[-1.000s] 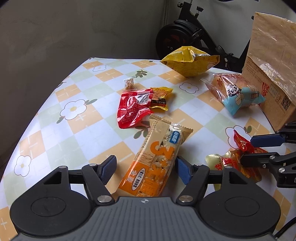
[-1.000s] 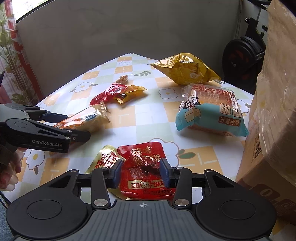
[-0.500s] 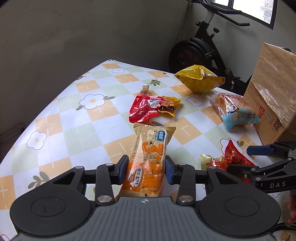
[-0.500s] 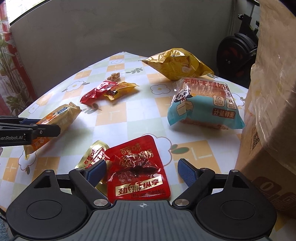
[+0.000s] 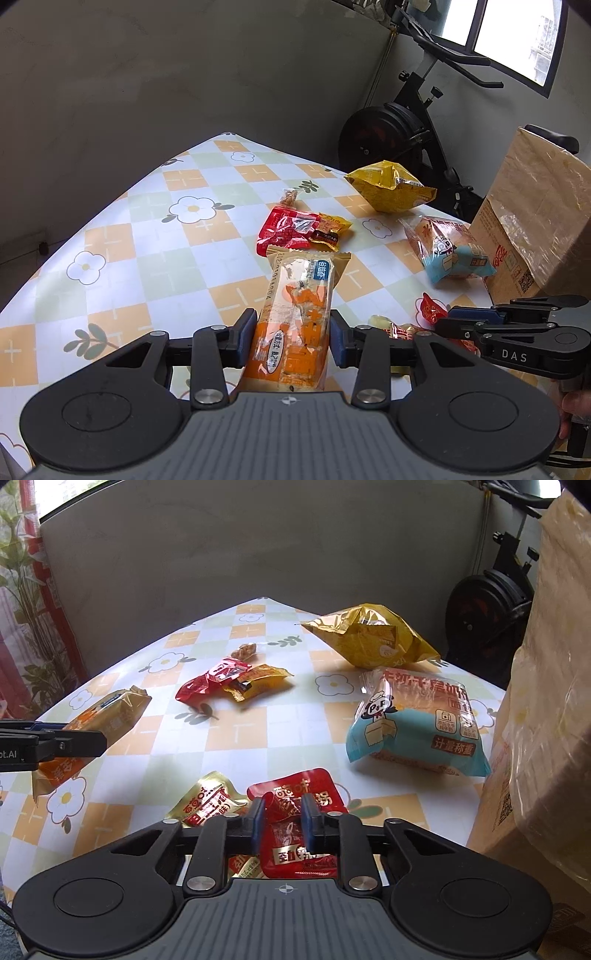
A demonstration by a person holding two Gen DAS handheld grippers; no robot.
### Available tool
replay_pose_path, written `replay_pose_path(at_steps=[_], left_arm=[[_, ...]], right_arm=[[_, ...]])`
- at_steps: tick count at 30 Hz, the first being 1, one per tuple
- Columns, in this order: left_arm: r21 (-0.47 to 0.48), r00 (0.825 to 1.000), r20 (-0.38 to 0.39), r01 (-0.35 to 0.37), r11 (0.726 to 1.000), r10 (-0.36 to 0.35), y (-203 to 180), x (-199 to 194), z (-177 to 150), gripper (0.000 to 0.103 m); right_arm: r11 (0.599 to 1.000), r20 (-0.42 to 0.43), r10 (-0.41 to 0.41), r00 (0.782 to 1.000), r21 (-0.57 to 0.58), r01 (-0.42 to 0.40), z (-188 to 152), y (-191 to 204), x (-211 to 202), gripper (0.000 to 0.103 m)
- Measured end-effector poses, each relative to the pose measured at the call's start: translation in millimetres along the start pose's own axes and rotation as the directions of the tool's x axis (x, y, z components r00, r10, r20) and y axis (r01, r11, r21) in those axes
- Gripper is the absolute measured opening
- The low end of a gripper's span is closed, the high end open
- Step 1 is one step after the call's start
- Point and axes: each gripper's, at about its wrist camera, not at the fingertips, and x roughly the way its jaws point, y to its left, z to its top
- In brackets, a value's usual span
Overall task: Organize snacks
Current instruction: 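Carry both snacks over the cardboard box and open both tools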
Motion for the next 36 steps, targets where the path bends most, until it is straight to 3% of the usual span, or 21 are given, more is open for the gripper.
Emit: replay_pose_path(at_steps=[1,10,18,22,29,33,36], left_arm=[[-0.001,1.0,0.002,0.001,1.0,-0.001,-0.7,-1.3,0.5,0.043],[-0.001,1.0,0.022,0.009,1.0,-0.009,-6.9,-17.0,2.8,0.043],[0.017,0.996,0.086,0.021,1.0,-0.022,-15.2,-37.8,22.2,0.043],[0.032,0.99,0.139,0.031,0.999,-0.035,-25.0,-52.3,42.6,0.043],[0.089,0.971,0.229,0.049,0.995,-0.069,-60.5,-76.5,82.0,0.043],[0.111,0.958,0.265,0.082,0.99,-0.109,-87.1,-86.6,99.6,0.043],[0.124,0.95,0.277,0.11,0.986,-0.141,-108.2,-88.9,108.7,0.043]], right_arm=[[1.0,0.002,-0.003,1.0,-0.001,0.003,-0.3,-0.1,-1.6,0.002],[0.999,0.049,-0.009,0.999,0.032,0.007,-4.8,-9.8,-24.7,0.0],[0.999,0.165,0.025,0.986,0.04,-0.032,16.5,-12.2,-67.2,0.0],[0.999,0.256,0.044,0.966,0.007,-0.048,40.6,-9.5,-99.1,0.0],[0.998,0.418,0.056,0.907,-0.024,-0.05,86.7,-25.1,-167.5,0.0],[1.0,0.466,0.006,0.885,-0.014,0.0,101.8,-53.8,-204.8,0.0],[0.999,0.471,-0.054,0.881,0.019,0.051,104.0,-86.0,-223.2,0.0]])
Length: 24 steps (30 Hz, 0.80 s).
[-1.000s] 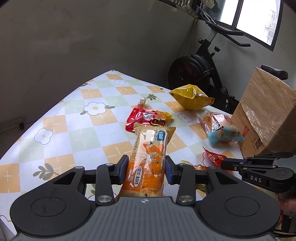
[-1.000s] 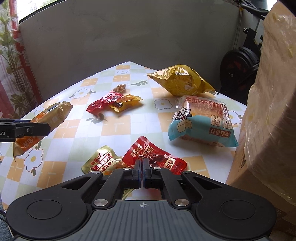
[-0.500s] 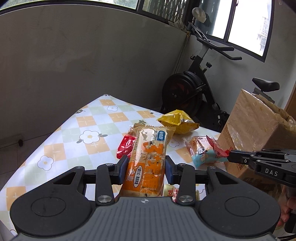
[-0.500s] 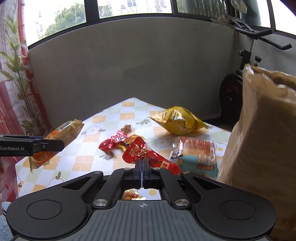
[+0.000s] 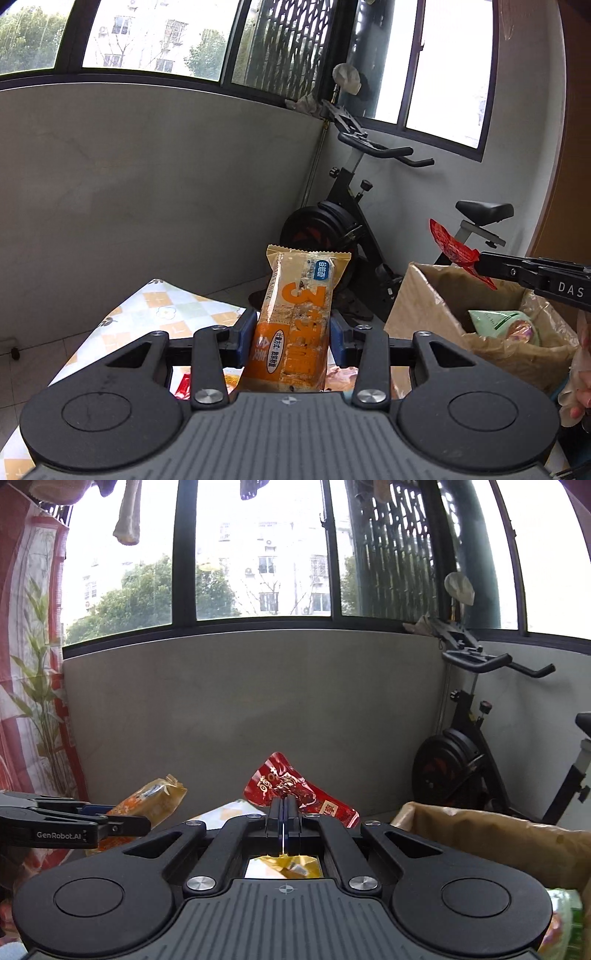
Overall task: Organize snacks
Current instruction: 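Carry both snacks over the cardboard box and open both tools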
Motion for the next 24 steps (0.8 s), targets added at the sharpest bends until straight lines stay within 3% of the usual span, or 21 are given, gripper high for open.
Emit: replay_pose_path(at_steps=[5,11,17,21,24], left_arm=[[0.024,0.998,0.013,0.061,0.998,-0.061,-38.0,13.0,10.6,0.043],[0.067,0.992,-0.003,0.129,0.989,-0.129,-88.1,31.2,11.4,0.043],[0.085,0.986,-0.028,0.168,0.982,-0.167,-114.4,47.8,6.6,0.043],[0.094,0.982,-0.044,0.185,0.978,-0.182,-124.8,58.7,7.0,0.043],[0.106,0.98,-0.056,0.196,0.975,-0.191,-135.7,70.5,9.6,0.043]], right_arm=[[0.994,-0.052,-0.081,0.995,0.062,0.085,-7.7,-55.8,-11.9,0.0],[0.973,-0.138,-0.122,0.983,0.178,0.146,-45.7,-103.4,-12.2,0.0],[0.961,-0.192,-0.151,0.97,0.202,0.19,-69.4,-118.8,-8.9,0.002],[0.96,-0.197,-0.169,0.966,0.189,0.206,-74.7,-119.7,-13.8,0.018],[0.961,-0.2,-0.192,0.961,0.16,0.225,-74.0,-117.3,-20.0,0.019]])
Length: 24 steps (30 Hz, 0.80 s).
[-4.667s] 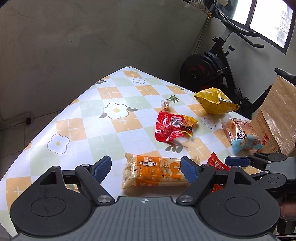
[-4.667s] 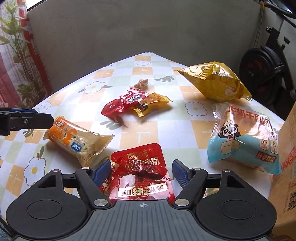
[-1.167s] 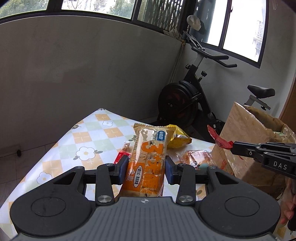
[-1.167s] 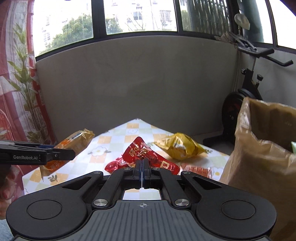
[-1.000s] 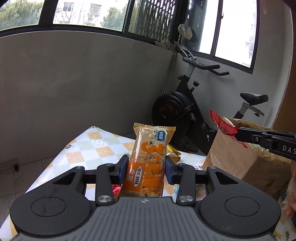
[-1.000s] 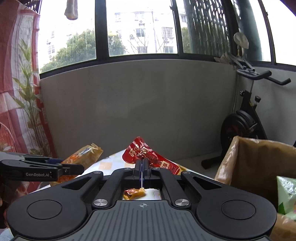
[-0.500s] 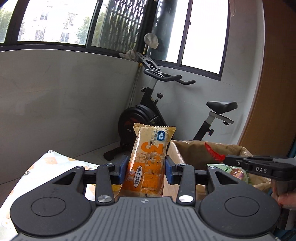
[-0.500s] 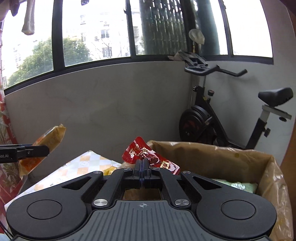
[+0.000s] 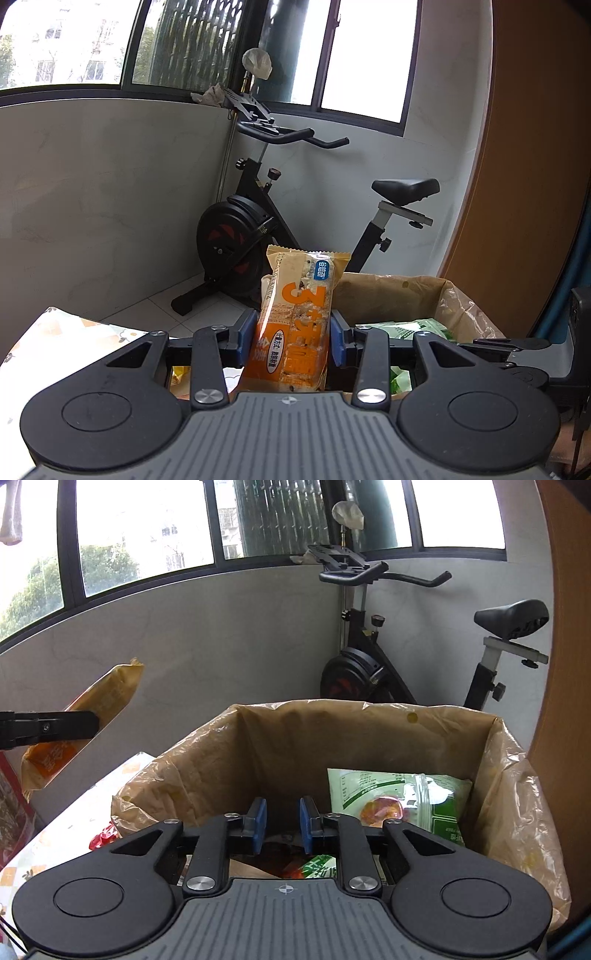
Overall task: Organize snacks
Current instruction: 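Carry both snacks over the cardboard box and open both tools, then move both tools back to the table, right tool grasping the gold packet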
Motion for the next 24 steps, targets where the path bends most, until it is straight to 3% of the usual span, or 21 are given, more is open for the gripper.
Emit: replay_pose_path(at_steps=[5,14,18,24], left_arm=[[-0.015,0.999,-0.033,0.034,0.999,-0.035,-15.5,25.5,11.3,0.043],[0.049,0.994,-0.093,0.056,0.997,-0.052,-52.0,66.6,12.7,0.044],[0.068,0.995,-0.074,0.074,0.995,-0.069,-56.4,68.1,8.2,0.078],[0.062,0.995,-0.084,0.058,0.996,-0.053,-50.2,66.6,6.8,0.08]], right_arm=[[0.999,-0.003,-0.048,0.999,-0.008,0.048,2.8,-13.1,-4.1,0.021],[0.994,0.008,-0.103,0.995,-0.025,0.103,-1.8,-29.3,-16.9,0.027],[0.993,0.008,-0.114,0.993,-0.01,0.114,-4.0,-35.4,-19.4,0.031],[0.993,0.004,-0.115,0.993,-0.001,0.115,-6.8,-33.6,-20.2,0.04]])
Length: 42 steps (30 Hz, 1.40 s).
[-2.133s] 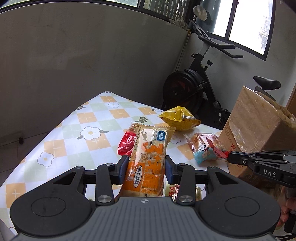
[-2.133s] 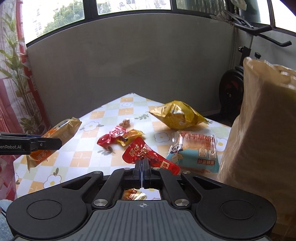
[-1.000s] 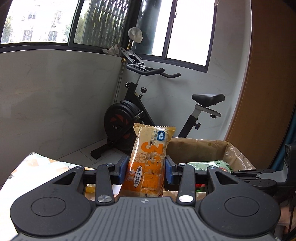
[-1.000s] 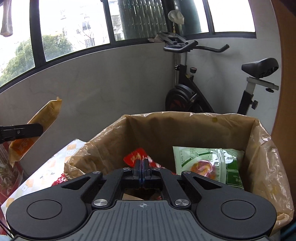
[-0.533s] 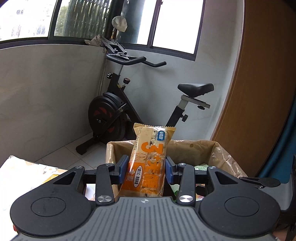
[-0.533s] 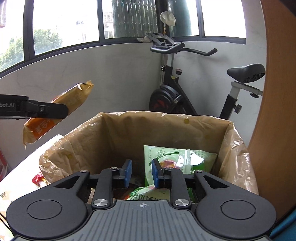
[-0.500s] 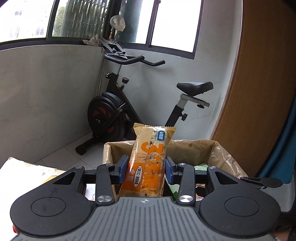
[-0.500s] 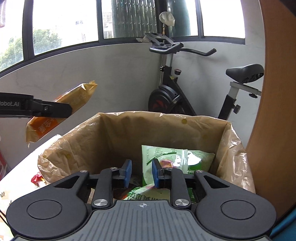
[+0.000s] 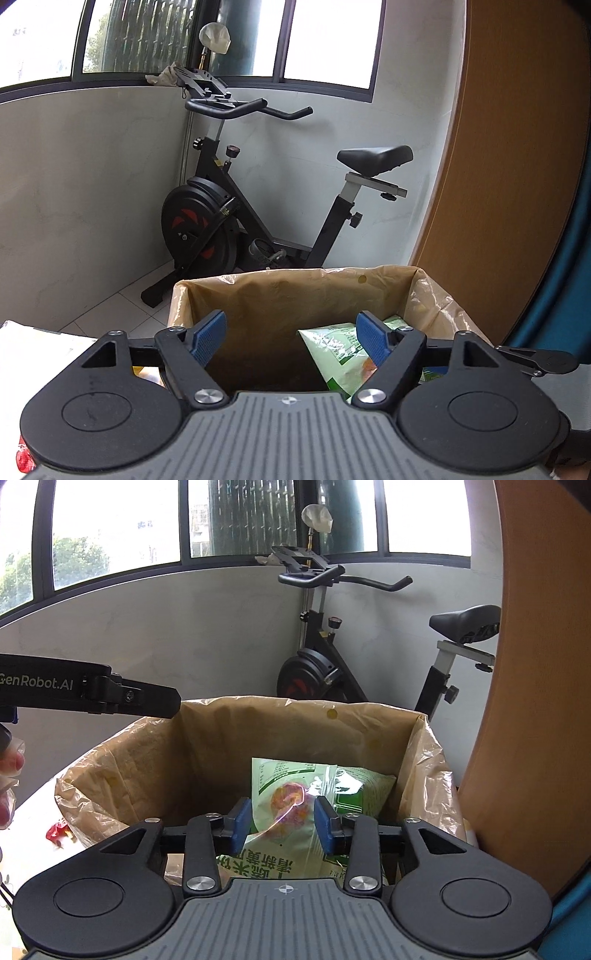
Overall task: Organize snacks
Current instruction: 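Move both tools back to the table, right tool grasping the gold packet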
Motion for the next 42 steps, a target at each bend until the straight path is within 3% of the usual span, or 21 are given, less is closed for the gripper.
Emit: replay_pose_path(at_steps=[8,11,13,19,25,33,36,42], left_arm=[[-0.041,0.998,0.032,-0.059,0.997,0.061,36.5,-27.6,1.0,0.081],[-0.047,0.995,0.049,-0.089,0.995,0.091,56.7,-45.2,0.7,0.085],[-0.058,0.992,0.061,-0.106,0.993,0.11,72.8,-56.9,0.0,0.091],[-0.122,0.978,0.081,-0.184,0.975,0.195,137.9,-98.1,-9.6,0.097],[-0.17,0.942,0.07,-0.312,0.935,0.327,202.7,-147.3,-33.8,0.097],[-0.208,0.9,0.012,-0.424,0.882,0.436,266.0,-192.8,-68.1,0.097],[-0.228,0.898,-0.01,-0.431,0.873,0.44,281.9,-202.5,-83.6,0.097],[-0.272,0.907,-0.05,-0.415,0.868,0.418,293.7,-201.4,-118.1,0.097]], right_arm=[[0.999,0.031,0.029,0.999,0.012,-0.029,8.3,20.8,-4.2,0.065],[0.998,0.047,0.053,0.997,0.019,-0.054,13.9,34.3,-6.1,0.078],[0.997,0.058,0.069,0.996,0.026,-0.071,19.0,45.1,-7.7,0.092],[0.992,0.097,0.126,0.987,-0.008,-0.126,34.7,90.6,-11.7,0.102],[0.973,0.102,0.227,0.968,-0.057,-0.222,38.7,147.9,-3.8,0.103],[0.915,-0.003,0.37,0.929,-0.172,-0.365,22.2,242.8,31.6,0.103],[0.875,-0.081,0.406,0.91,-0.254,-0.412,-1.0,274.8,50.9,0.102],[0.776,-0.281,0.379,0.882,-0.423,-0.468,-67.8,311.3,93.5,0.095]])
